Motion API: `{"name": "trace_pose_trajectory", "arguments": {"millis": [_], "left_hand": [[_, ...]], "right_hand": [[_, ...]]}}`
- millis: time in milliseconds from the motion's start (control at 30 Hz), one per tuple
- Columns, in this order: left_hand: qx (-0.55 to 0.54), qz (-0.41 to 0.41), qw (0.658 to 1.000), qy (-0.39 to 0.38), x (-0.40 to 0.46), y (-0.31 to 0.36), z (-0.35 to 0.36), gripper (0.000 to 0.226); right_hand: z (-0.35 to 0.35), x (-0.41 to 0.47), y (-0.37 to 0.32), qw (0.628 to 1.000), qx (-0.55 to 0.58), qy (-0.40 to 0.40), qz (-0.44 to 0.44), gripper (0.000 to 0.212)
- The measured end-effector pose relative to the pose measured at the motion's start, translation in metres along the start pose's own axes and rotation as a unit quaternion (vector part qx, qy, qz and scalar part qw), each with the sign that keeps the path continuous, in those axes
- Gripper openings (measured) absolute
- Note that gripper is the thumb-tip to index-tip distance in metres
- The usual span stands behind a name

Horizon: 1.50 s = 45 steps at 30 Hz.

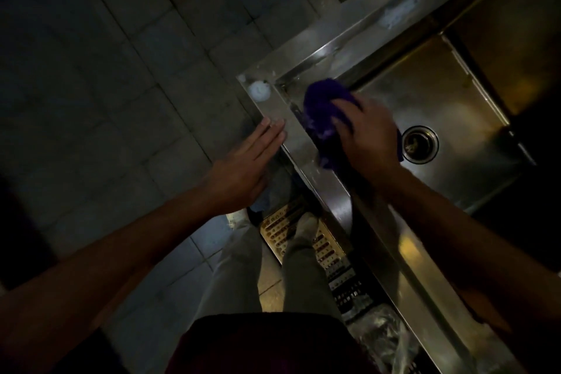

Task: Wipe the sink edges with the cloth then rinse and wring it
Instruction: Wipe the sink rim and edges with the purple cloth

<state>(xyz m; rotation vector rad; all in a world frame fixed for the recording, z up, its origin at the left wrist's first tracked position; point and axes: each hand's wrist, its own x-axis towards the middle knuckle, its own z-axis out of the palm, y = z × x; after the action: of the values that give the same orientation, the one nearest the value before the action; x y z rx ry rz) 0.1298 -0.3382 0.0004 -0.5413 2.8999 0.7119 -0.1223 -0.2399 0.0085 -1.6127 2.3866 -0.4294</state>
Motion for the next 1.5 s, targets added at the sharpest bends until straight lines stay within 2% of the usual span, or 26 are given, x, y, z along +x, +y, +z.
{"name": "trace_pose_trajectory", "arguments": {"millis": [100,200,300,400,467,533,633,800,933,1067,1167,1233,1300,1367,1500], "left_hand": [[-0.016,-0.007,1.000,-0.008,0.000,0.003,-0.001,0.090],[-0.033,-0.016,0.999,-0.014,0.001,0.007,0.002,0.095],[-0.026,-0.028,0.999,-0.002,0.002,0.009,0.004,0.094],[-0.041,-0.021,0.999,0.027,-0.002,0.012,0.007,0.083],[-0.025,-0.012,0.999,0.019,-0.005,0.017,0.010,0.074],[-0.008,-0.017,1.000,-0.001,-0.005,0.023,0.012,0.075],[0.035,-0.021,0.999,-0.013,-0.004,0.027,0.010,0.080],[0.035,-0.009,0.999,-0.012,-0.004,0.026,0.009,0.083],[0.022,-0.012,1.000,-0.009,-0.004,0.027,0.008,0.091],[-0.005,-0.007,1.000,-0.019,-0.005,0.026,0.006,0.092],[0.003,-0.007,1.000,-0.009,-0.005,0.025,0.003,0.088],[0.005,-0.009,1.000,0.009,-0.006,0.031,0.003,0.081],[0.007,0.025,0.999,0.019,-0.006,0.043,0.013,0.069],[-0.014,0.062,0.998,0.009,-0.009,0.059,0.032,0.064],[-0.024,0.040,0.999,-0.003,-0.011,0.071,0.050,0.068]], "right_hand": [[-0.023,0.022,-0.001,0.996,0.047,0.070,0.040,0.037],[-0.033,0.047,-0.035,0.993,0.040,0.110,-0.033,0.037],[-0.017,0.085,-0.076,0.990,0.015,0.064,-0.128,0.040],[0.010,0.102,-0.104,0.979,-0.015,-0.034,-0.202,0.044],[0.030,0.102,-0.104,0.967,-0.059,-0.085,-0.232,0.042],[0.042,0.099,-0.096,0.957,-0.102,-0.090,-0.257,0.045],[0.045,0.104,-0.083,0.961,-0.120,-0.070,-0.241,0.044],[0.030,0.115,-0.036,0.982,-0.137,0.000,-0.126,0.047],[0.010,0.123,0.001,0.989,-0.144,0.021,-0.030,0.047],[0.007,0.127,-0.006,0.989,-0.141,0.049,0.008,0.039],[-0.008,0.131,-0.018,0.995,-0.061,0.069,0.047,0.035],[-0.019,0.122,-0.032,0.998,0.026,0.059,0.026,0.036],[-0.021,0.102,-0.056,0.997,0.051,0.040,-0.043,0.037],[-0.008,0.081,-0.079,0.993,0.041,0.013,-0.111,0.043],[0.036,0.053,-0.098,0.980,-0.040,-0.073,-0.183,0.041]]}}
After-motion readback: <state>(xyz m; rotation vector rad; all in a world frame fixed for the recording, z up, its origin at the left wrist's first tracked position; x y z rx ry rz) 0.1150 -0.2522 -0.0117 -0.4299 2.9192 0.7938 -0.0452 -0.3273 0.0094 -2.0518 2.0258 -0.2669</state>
